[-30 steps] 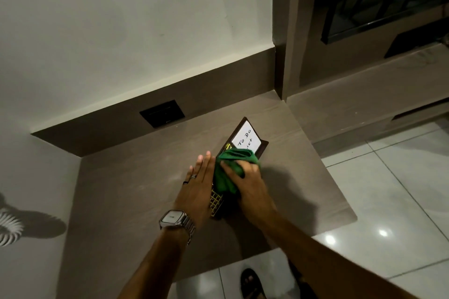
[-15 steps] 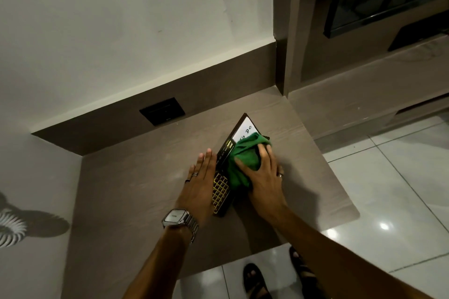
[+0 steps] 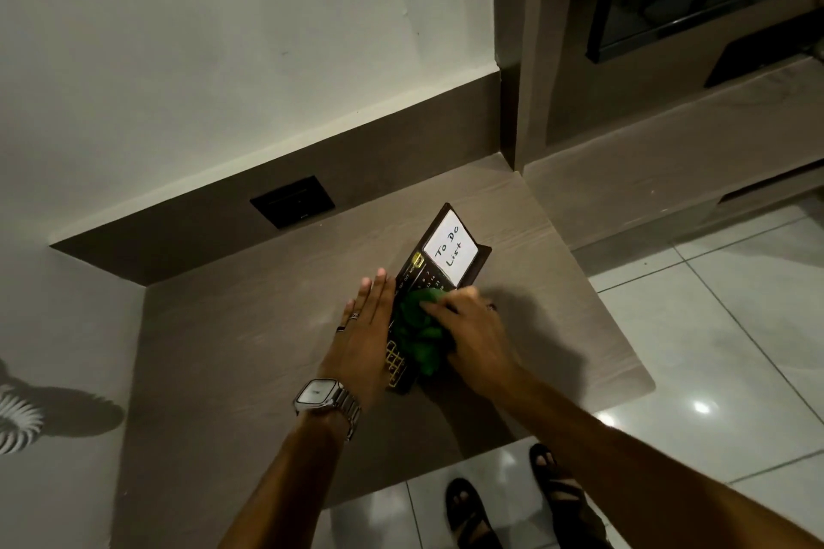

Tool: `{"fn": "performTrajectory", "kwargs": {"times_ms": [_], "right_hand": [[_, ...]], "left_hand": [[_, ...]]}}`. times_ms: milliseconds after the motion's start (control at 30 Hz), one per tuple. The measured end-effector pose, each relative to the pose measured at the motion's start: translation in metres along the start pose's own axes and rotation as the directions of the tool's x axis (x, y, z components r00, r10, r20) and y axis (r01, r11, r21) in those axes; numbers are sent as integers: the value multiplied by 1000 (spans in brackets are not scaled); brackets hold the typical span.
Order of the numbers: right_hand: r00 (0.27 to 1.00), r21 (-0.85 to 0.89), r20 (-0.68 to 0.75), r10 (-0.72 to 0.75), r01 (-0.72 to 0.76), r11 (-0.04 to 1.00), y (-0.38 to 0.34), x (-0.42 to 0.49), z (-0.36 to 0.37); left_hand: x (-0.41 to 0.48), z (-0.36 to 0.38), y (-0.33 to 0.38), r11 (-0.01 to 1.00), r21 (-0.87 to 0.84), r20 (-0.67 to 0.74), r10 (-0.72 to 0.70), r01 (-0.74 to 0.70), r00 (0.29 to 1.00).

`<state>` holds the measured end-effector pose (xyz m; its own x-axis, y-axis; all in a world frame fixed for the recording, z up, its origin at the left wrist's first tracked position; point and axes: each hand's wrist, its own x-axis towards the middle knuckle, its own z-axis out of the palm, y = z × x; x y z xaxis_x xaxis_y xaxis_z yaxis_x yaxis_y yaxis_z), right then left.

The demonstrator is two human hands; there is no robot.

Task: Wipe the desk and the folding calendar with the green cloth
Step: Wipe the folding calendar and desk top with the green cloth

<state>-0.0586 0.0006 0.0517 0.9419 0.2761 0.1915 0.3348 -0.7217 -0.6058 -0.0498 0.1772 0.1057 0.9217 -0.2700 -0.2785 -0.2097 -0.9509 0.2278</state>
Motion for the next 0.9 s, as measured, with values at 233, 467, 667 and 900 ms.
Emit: {"fn": "performTrajectory", "kwargs": {"times_ms": [233, 467, 667, 900], "right_hand": [[975, -64, -127, 184, -193, 979, 27, 23, -7], [991, -236, 79, -110, 126, 963, 29, 1, 0], [991, -332, -51, 121, -131, 934, 41, 23, -15], [985, -456, 165, -42, 114, 882, 39, 15, -14]], "left_hand": [[-3, 2, 3, 1000, 11, -57, -5, 6, 998], [-2, -1, 2, 1000, -10, -18, -1, 0, 1000], [-2, 2, 0, 1000, -11, -51, 4, -5, 999], [-2, 1, 1, 1000, -11, -31, 7, -7, 1000]]}}
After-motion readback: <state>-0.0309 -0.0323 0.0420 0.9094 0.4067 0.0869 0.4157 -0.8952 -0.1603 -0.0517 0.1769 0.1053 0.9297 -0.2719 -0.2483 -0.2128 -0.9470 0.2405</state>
